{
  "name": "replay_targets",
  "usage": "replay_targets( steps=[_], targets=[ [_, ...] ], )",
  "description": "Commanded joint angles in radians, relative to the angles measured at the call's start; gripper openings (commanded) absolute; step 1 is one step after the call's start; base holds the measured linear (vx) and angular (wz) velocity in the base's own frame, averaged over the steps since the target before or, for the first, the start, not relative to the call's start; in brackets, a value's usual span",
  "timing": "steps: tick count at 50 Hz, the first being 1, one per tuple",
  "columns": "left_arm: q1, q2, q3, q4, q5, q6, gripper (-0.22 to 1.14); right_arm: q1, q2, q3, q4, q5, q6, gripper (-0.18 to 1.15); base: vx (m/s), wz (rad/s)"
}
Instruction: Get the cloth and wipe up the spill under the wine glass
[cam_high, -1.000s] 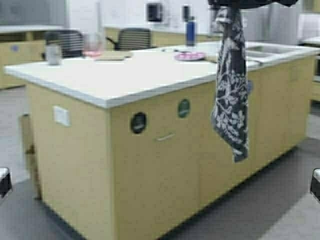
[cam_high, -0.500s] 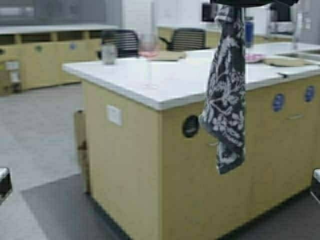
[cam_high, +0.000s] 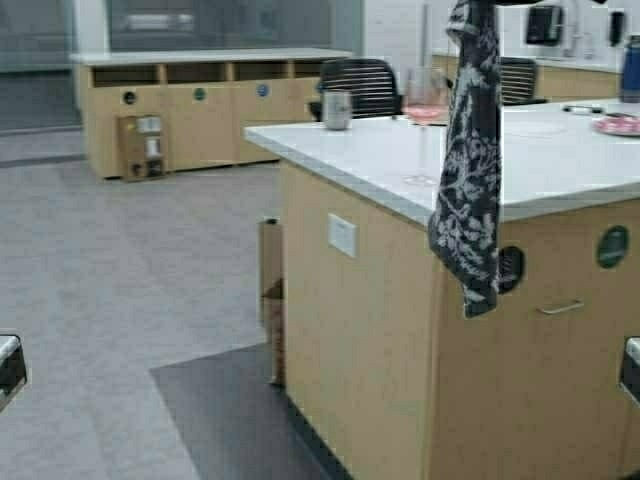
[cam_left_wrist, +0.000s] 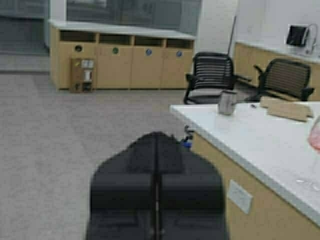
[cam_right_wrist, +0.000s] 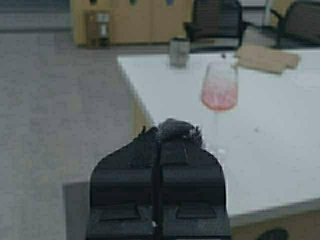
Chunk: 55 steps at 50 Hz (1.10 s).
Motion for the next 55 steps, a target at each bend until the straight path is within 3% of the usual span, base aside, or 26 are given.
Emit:
replay_targets(
  steps=[1, 9, 23, 38, 55],
  targets=[
    [-0.049, 0.138, -0.080, 0.032, -0.049, -0.003, 0.02, 0.000, -0.061, -0.002, -0.002, -0.014, 0.031, 0.07, 0.12, 0.24],
    [-0.152, 0.255, -0.117, 0.058, -0.117, -0.009, 0.02, 0.000, -0.092, -0.005, -0.002, -0.014, 0.089, 0.07, 0.13, 0.15],
    [-0.172, 0.491, -0.133, 0.066, -0.290, 0.005, 0.02, 0.000, -0.087, -0.049, -0.005, -0.009, 0.158, 0.07, 0.13, 0.00],
    [-0.249, 0.884, -0.258, 0.140, -0.514, 0.000, 0.02, 0.026, 0.005, -0.123, -0.009, -0.032, 0.202, 0.07, 0.14, -0.10],
    [-0.304, 1.101, -0.272, 0.140, -0.660, 0.018, 0.02, 0.021, -0.089, -0.048, -0.021, -0.029, 0.160, 0.07, 0.17, -0.21]
  ],
)
